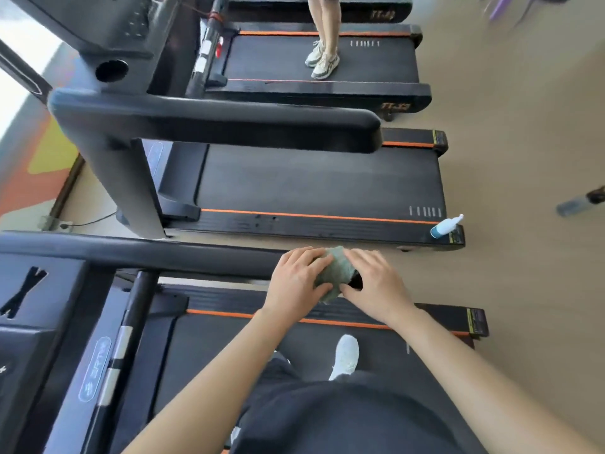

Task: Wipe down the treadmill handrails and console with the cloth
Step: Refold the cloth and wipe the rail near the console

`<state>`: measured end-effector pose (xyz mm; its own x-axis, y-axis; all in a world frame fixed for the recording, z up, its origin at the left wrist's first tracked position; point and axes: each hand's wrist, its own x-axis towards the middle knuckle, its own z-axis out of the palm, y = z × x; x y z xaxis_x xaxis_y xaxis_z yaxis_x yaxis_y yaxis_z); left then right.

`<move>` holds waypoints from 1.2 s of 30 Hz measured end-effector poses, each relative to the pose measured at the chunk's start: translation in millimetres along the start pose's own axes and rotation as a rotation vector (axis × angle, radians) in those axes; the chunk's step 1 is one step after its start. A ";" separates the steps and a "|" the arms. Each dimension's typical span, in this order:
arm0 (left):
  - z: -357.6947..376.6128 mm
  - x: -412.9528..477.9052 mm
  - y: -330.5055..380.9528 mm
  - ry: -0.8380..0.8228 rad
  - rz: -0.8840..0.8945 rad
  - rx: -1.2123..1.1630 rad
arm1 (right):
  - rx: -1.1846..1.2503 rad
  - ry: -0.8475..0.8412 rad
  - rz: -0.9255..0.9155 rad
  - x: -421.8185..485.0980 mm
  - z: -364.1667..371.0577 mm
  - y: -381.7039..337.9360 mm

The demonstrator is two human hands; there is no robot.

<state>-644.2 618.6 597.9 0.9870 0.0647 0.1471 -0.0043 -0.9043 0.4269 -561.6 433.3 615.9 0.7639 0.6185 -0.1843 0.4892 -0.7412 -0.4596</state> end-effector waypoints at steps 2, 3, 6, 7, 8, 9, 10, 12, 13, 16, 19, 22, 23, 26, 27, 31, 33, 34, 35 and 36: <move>10.2 6.7 19.9 0.015 0.020 0.012 | 0.186 0.001 0.104 -8.8 -2.5 18.6; 14.9 9.8 29.0 0.024 0.026 0.013 | 0.282 0.000 0.145 -12.0 -3.7 27.0; 25.7 20.5 49.8 0.029 0.036 0.023 | 0.513 -0.031 0.262 -22.3 0.1 52.8; 28.2 24.7 55.2 0.026 0.047 0.037 | 0.585 -0.038 0.297 -27.0 0.0 58.1; 30.6 29.3 59.8 0.019 0.061 0.049 | 0.662 -0.033 0.325 -31.1 0.8 63.7; 32.4 33.9 64.2 0.004 0.076 0.057 | 0.733 -0.024 0.342 -35.4 -0.7 66.5; 33.8 38.1 68.1 -0.016 0.090 0.064 | 0.806 -0.003 0.350 -39.6 -1.7 68.6; 36.8 46.7 74.0 -0.062 0.107 0.082 | 0.922 0.037 0.390 -45.2 0.0 72.9; 37.7 50.5 76.2 -0.088 0.108 0.096 | 0.964 0.045 0.403 -47.2 1.2 74.4; 38.9 60.2 82.2 -0.187 0.104 0.149 | 0.956 0.051 0.389 -51.2 16.9 81.6; 37.0 66.2 92.3 -0.310 -0.023 0.230 | 0.999 0.021 0.450 -53.1 38.4 91.1; 36.0 68.4 93.9 -0.341 -0.120 0.239 | 1.153 0.037 0.563 -50.8 50.1 98.0; 34.3 69.2 92.5 -0.330 -0.124 0.188 | 1.176 0.071 0.598 -48.1 47.6 97.8; 29.7 69.0 88.3 -0.240 -0.111 0.026 | 1.148 0.040 0.486 -40.0 35.9 101.3; 28.3 68.9 88.0 -0.218 -0.111 -0.014 | 1.097 -0.004 0.425 -37.3 30.7 103.1; 17.0 75.0 94.3 -0.222 -0.207 -0.240 | 0.721 -0.013 0.290 -23.9 3.4 113.5; 10.9 82.5 95.5 -0.228 -0.268 -0.340 | 0.672 0.072 0.308 -16.9 -15.7 116.6; 7.2 87.1 95.6 -0.217 -0.284 -0.370 | 0.665 0.138 0.319 -13.1 -25.3 118.0; 2.6 93.2 96.6 -0.207 -0.290 -0.391 | 0.661 0.215 0.319 -9.4 -36.7 118.5; -2.2 100.6 97.2 -0.198 -0.290 -0.406 | 0.659 0.286 0.322 -5.1 -47.1 118.7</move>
<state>-545.6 538.1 656.2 0.9682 0.1713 -0.1823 0.2498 -0.6223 0.7419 -487.6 329.9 603.2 0.9482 0.2417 -0.2061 -0.0567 -0.5096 -0.8585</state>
